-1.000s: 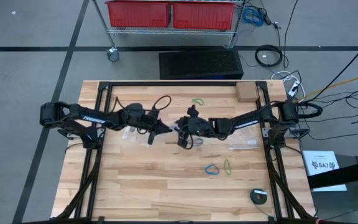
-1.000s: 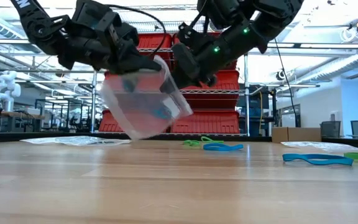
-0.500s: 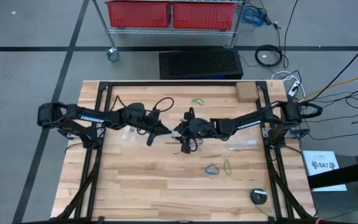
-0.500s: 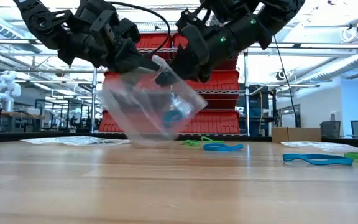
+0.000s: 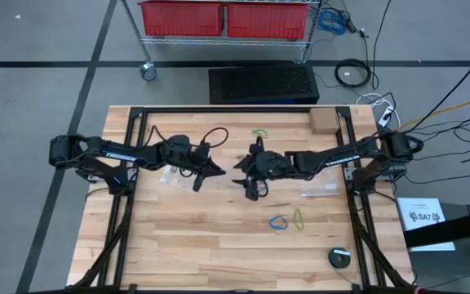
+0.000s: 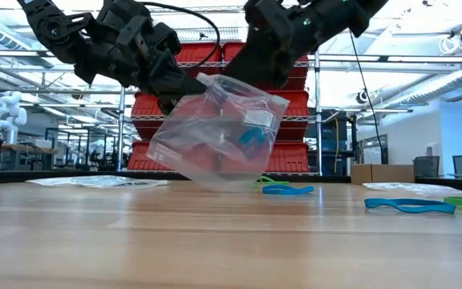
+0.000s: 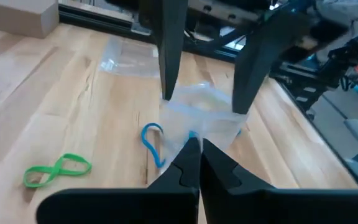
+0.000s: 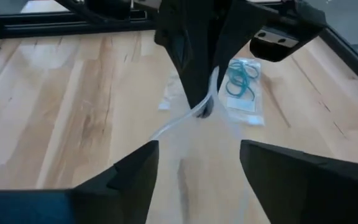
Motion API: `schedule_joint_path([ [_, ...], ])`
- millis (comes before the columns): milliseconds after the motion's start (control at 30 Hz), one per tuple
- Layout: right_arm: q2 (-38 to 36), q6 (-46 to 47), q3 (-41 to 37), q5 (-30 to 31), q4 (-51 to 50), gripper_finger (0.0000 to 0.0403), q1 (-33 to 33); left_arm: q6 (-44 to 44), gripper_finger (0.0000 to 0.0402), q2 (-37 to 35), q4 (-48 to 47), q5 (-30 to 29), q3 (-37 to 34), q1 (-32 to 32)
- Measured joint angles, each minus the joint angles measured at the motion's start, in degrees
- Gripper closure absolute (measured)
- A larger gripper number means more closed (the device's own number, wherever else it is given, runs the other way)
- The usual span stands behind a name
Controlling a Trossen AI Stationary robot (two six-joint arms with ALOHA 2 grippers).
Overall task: Sort rubber bands
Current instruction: Put the blue rubber band into the bottom left transparent zip bag
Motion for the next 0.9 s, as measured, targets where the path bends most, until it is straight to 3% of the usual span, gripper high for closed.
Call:
schedule_joint_path([
  [200,-5.1,0.2,0.0,0.0,-4.7,0.0157,0.2,2.1,0.0400,0.0,-0.1,-4.2,0.0,0.1],
  [367,-11.0,-0.2,0.0,0.5,-18.3,0.0150,0.7,3.2,0.0400,0.0,-0.8,-4.1,0.0,0.5],
  [500,-10.5,0.9,-0.7,0.8,-27.4,0.0149,2.1,3.6,0.0400,-1.7,-3.0,-4.0,0.0,1.4],
  [667,-6.4,-0.3,-7.4,0.0,-19.8,0.0149,4.5,5.2,0.0400,-8.3,-10.1,-3.8,-0.1,1.5],
  [900,0.0,-0.7,-12.6,2.0,-10.1,0.0149,2.8,6.3,0.0400,-16.4,-17.7,-3.8,-0.1,1.6],
])
